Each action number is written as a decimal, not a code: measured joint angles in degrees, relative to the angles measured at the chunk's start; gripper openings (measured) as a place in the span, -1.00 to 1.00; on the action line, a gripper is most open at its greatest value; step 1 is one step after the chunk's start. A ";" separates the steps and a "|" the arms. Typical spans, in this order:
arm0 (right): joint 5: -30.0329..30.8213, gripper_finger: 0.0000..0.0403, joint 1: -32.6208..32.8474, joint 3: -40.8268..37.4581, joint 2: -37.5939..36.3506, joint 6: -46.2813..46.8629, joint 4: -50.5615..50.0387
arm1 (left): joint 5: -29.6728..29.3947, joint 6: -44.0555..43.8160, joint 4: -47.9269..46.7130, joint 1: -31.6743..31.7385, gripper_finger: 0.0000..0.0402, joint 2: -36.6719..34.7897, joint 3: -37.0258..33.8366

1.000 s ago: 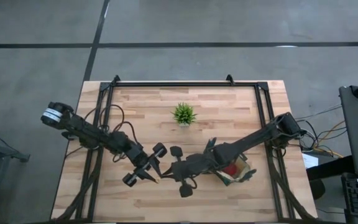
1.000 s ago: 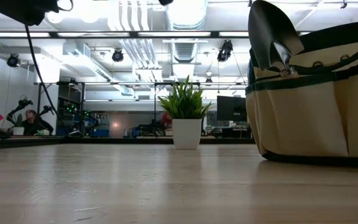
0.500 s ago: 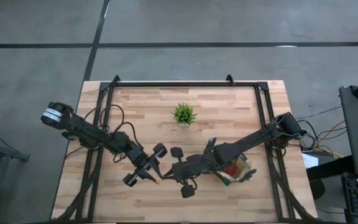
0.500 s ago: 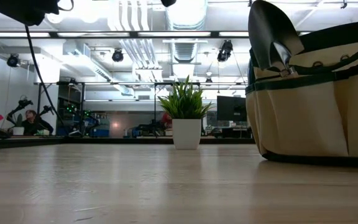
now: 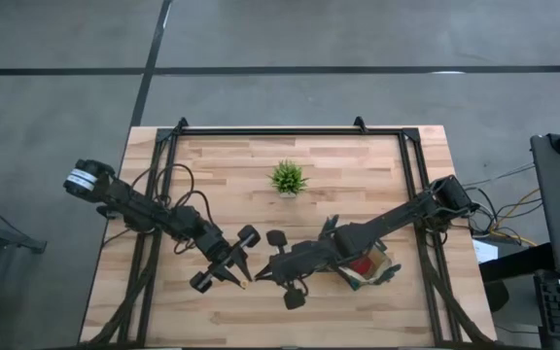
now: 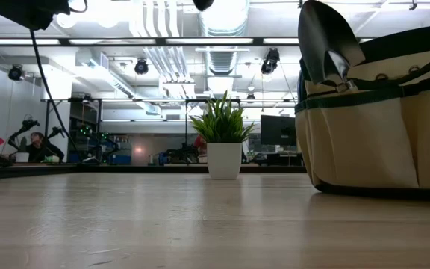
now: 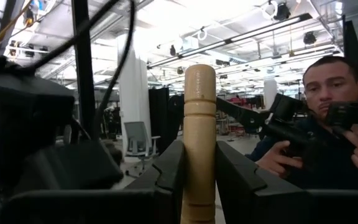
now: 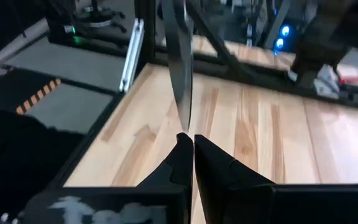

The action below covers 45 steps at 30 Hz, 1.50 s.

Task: Pick & Place Garden tools in Gardening bag
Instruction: Put the brown trowel into the green gardening bag

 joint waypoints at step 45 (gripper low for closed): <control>-4.05 -0.95 0.27 -0.04 3.39 -4.30 15.12 | -0.03 2.72 0.31 -1.02 -0.66 0.13 -0.04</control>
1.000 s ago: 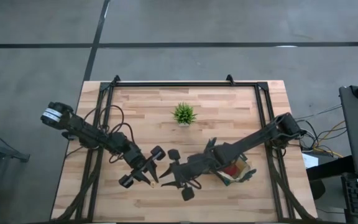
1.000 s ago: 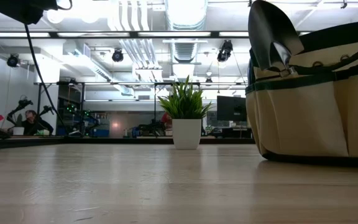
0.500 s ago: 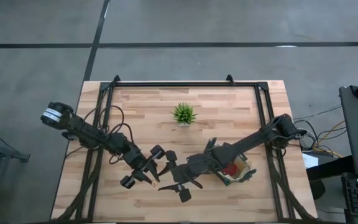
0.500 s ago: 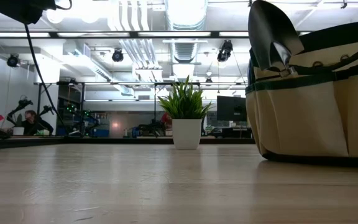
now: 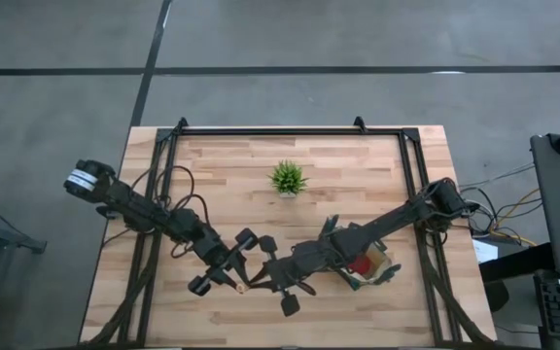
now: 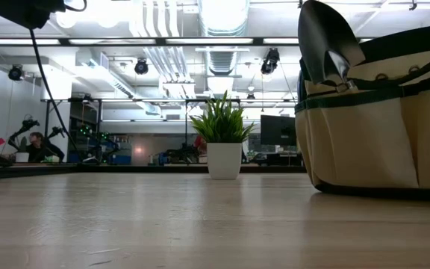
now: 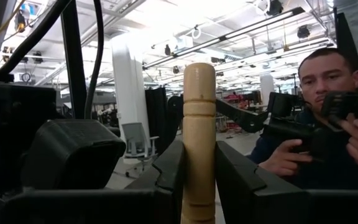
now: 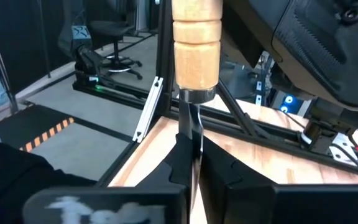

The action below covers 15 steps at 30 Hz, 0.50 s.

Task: Pick & Place Garden tools in Gardening bag
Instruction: Put the brown trowel into the green gardening bag

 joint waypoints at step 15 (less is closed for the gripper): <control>-0.02 -0.96 0.02 -0.39 -0.15 3.08 -4.60 | 0.24 0.17 -0.91 -0.18 -0.66 0.04 -0.11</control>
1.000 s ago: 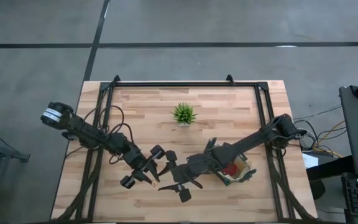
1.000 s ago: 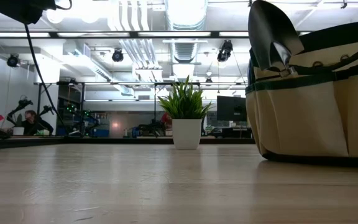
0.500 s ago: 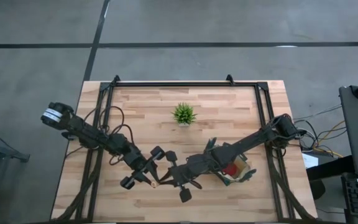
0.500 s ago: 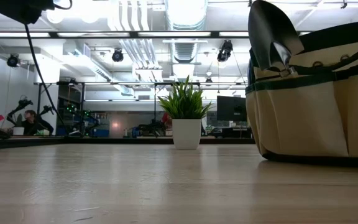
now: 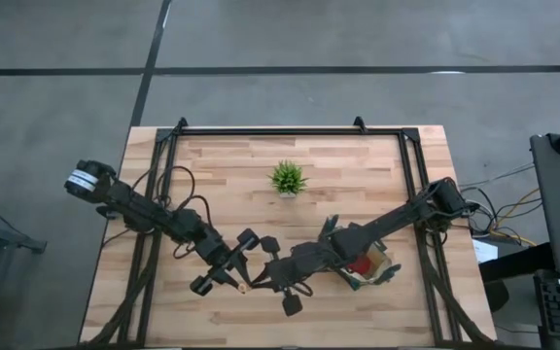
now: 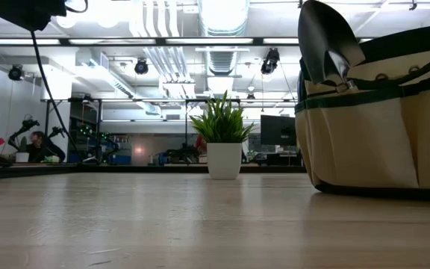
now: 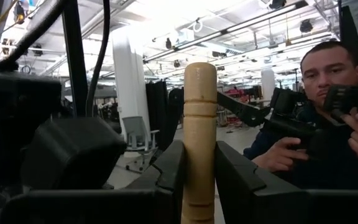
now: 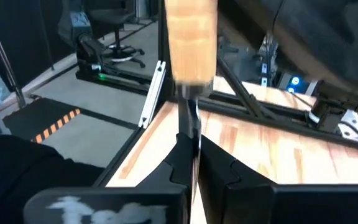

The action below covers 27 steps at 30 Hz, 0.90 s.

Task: Pick & Place Garden tools in Gardening bag
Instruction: Put the brown trowel into the green gardening bag

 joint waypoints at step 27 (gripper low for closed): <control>-0.02 -0.58 0.00 -0.70 0.35 1.55 -0.93 | -0.28 -0.78 0.95 -0.07 -0.63 -0.31 0.22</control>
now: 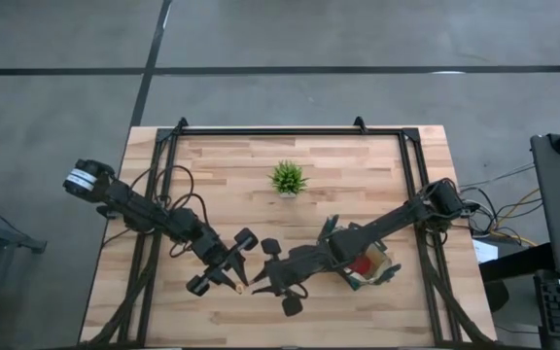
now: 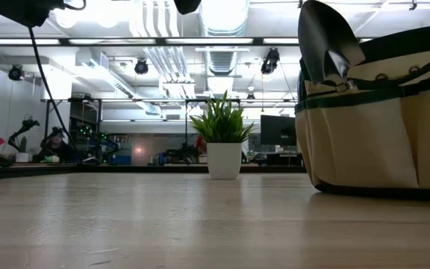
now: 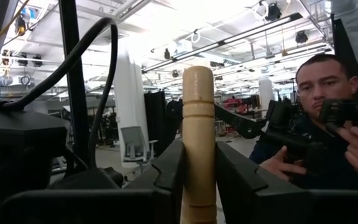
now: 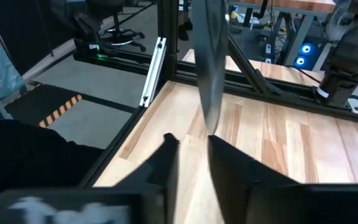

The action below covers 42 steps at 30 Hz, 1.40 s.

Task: Pick & Place Garden tools in Gardening bag
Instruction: Put the brown trowel into the green gardening bag

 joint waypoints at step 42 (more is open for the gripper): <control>-0.36 -0.95 -1.22 -0.22 -0.24 -3.52 8.40 | -3.06 2.72 -0.99 -0.63 -0.64 0.04 -0.09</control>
